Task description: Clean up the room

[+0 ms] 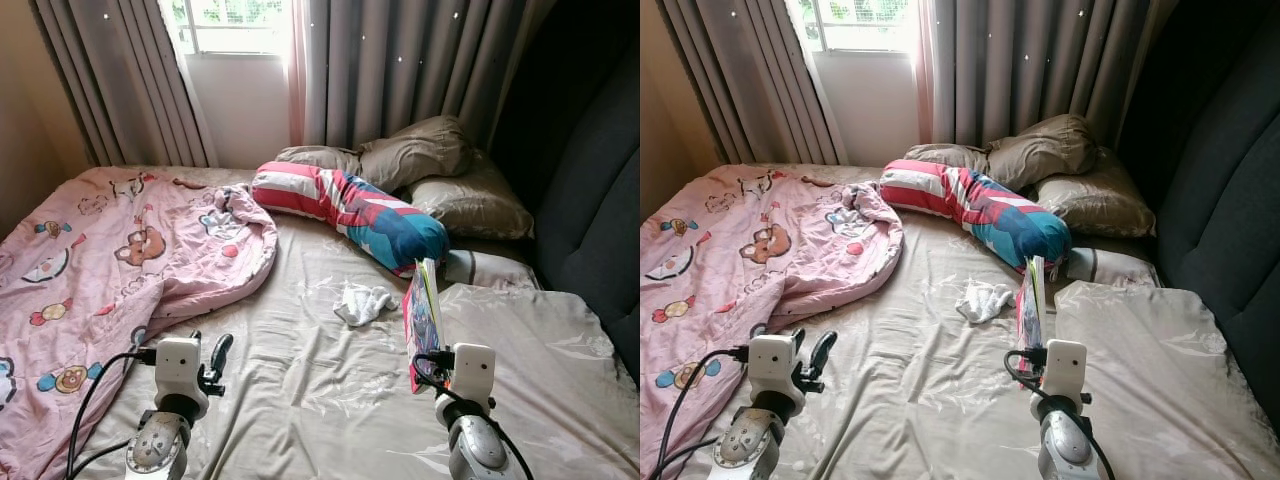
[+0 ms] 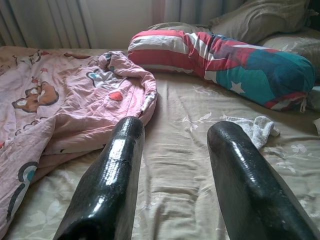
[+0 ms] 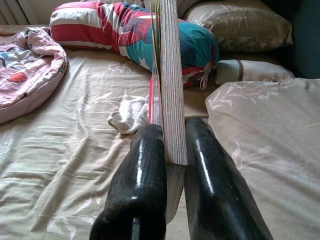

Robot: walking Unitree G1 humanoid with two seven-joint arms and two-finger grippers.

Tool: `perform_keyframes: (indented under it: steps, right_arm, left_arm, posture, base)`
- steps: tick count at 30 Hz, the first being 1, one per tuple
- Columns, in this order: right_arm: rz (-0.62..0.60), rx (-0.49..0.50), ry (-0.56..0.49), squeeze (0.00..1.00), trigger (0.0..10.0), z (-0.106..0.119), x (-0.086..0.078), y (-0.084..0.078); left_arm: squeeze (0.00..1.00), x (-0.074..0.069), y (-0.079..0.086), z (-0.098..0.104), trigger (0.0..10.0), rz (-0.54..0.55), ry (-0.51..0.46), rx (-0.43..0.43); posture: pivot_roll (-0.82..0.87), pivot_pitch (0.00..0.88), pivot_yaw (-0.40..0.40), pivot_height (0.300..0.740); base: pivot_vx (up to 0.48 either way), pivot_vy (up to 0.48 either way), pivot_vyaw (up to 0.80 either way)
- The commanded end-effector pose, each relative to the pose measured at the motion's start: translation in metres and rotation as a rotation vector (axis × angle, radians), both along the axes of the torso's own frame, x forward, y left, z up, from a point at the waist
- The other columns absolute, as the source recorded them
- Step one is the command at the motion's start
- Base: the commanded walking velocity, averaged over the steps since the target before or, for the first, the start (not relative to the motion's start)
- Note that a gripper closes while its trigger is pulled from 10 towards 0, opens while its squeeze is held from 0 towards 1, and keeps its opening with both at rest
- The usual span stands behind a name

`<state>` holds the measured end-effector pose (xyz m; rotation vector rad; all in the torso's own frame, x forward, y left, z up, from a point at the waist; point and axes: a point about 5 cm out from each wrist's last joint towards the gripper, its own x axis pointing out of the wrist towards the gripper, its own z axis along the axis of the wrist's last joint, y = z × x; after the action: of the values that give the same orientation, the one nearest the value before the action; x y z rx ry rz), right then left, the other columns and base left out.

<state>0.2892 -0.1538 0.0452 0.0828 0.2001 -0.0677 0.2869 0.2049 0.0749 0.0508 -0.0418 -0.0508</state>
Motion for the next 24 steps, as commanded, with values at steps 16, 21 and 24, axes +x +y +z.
perform_keyframes:
  steps: [16,21,24]
  right_arm:
    - [-0.036,-0.020,-0.019,0.00,10.0,0.0043,0.0116,-0.0066]
    - [-0.022,-0.024,0.003,0.00,10.0,0.0019,0.0126,-0.0058]
    - [-0.020,-0.037,-0.006,0.00,10.0,0.0032,0.0136,-0.0057]
  left_arm:
    - [0.00,-0.0045,0.0041,-0.0010,10.0,-0.021,0.025,0.025]
    - [0.00,-0.0048,0.0043,-0.0014,10.0,-0.016,0.027,0.022]
    - [0.00,-0.0046,0.0044,-0.0014,10.0,-0.012,0.025,0.021]
  posture:
    - [0.00,0.038,0.020,0.719]
    - [0.00,0.042,0.017,0.709]
    - [0.00,0.044,0.015,0.689]
  base:
    - [0.000,0.000,0.00]
    - [0.000,0.000,0.00]
    - [0.000,0.000,0.00]
